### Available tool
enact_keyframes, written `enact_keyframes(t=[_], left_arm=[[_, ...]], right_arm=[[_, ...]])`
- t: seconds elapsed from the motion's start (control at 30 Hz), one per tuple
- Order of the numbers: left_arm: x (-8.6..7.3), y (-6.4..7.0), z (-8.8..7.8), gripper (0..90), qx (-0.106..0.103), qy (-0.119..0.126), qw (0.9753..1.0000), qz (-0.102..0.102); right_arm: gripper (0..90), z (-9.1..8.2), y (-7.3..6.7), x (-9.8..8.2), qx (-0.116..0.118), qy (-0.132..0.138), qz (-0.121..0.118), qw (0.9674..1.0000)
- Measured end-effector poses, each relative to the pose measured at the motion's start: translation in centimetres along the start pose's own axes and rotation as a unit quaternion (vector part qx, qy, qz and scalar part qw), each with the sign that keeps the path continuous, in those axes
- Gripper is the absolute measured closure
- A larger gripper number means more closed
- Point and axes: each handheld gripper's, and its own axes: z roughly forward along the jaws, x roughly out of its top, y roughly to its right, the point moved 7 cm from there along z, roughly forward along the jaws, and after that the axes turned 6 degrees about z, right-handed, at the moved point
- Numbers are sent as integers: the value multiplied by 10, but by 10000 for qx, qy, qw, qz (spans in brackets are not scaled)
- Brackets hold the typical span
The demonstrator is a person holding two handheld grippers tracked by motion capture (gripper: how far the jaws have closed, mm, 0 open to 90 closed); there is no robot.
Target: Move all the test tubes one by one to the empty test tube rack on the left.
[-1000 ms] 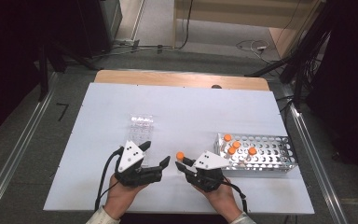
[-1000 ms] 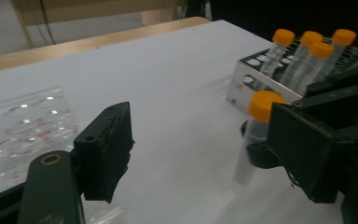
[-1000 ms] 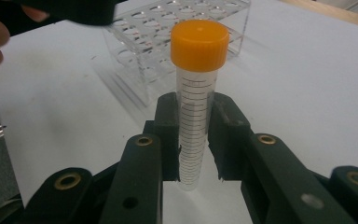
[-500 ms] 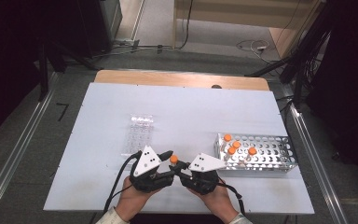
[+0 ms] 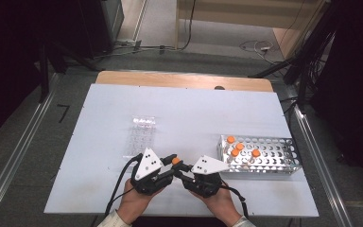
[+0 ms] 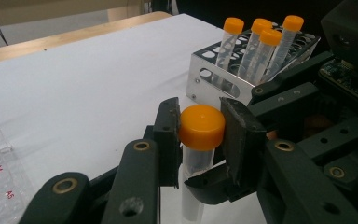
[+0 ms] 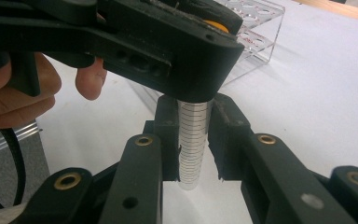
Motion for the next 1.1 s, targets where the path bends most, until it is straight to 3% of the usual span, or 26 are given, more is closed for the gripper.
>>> enact_keyframes(t=[0.23,0.37,0.5,0.73,1.1], left_arm=[[1,-1,-1,701,-19,9,10000,-25],[4,-3,-4,702,-21,61,10000,-75],[6,-7,-7,701,13,79,9999,-97],[10,-15,-8,701,60,88,9997,-198],[28,-42,-18,701,366,262,9985,-316]], right_arm=[[689,-1,0,0,20,26,0,10000],[461,-2,-1,0,100,12,-31,9999],[371,-4,0,1,105,31,12,9999],[275,-8,4,1,31,58,104,9999],[241,-30,10,3,-141,268,174,9994]])
